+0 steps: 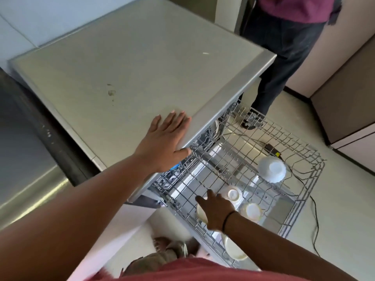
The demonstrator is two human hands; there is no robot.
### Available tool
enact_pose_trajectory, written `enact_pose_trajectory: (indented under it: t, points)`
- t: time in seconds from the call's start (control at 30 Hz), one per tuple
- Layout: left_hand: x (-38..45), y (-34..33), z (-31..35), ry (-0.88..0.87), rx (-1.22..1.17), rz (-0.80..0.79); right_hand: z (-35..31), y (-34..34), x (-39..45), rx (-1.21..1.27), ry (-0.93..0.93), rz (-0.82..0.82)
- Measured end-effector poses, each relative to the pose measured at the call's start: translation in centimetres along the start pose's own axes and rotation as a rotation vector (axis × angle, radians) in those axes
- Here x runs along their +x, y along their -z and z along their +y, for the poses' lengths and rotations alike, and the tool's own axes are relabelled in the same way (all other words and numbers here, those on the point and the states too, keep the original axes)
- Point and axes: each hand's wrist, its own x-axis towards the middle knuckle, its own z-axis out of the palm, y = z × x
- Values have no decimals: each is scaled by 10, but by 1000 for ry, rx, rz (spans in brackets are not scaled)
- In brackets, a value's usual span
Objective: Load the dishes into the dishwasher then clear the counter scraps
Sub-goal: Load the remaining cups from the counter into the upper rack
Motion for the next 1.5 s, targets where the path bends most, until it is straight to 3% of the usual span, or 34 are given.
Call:
enact_pose_trajectory:
  t: [0.43, 0.8, 1.13, 1.37, 1.5]
  points:
    - [1, -1, 0, 4, -42, 21, -4, -16, 18, -175, 81, -97]
    - [1, -2, 0, 11, -41, 25, 8, -25, 11, -76, 70, -83]
    - [-3, 1, 3, 24, -67, 45, 53, 63, -38, 271, -233, 250]
    - [-58, 15, -13, 166, -107, 108, 24, 155, -72, 324, -100, 626]
    - [-110, 24, -47, 380, -85, 80, -21, 189, -70, 306, 36, 679]
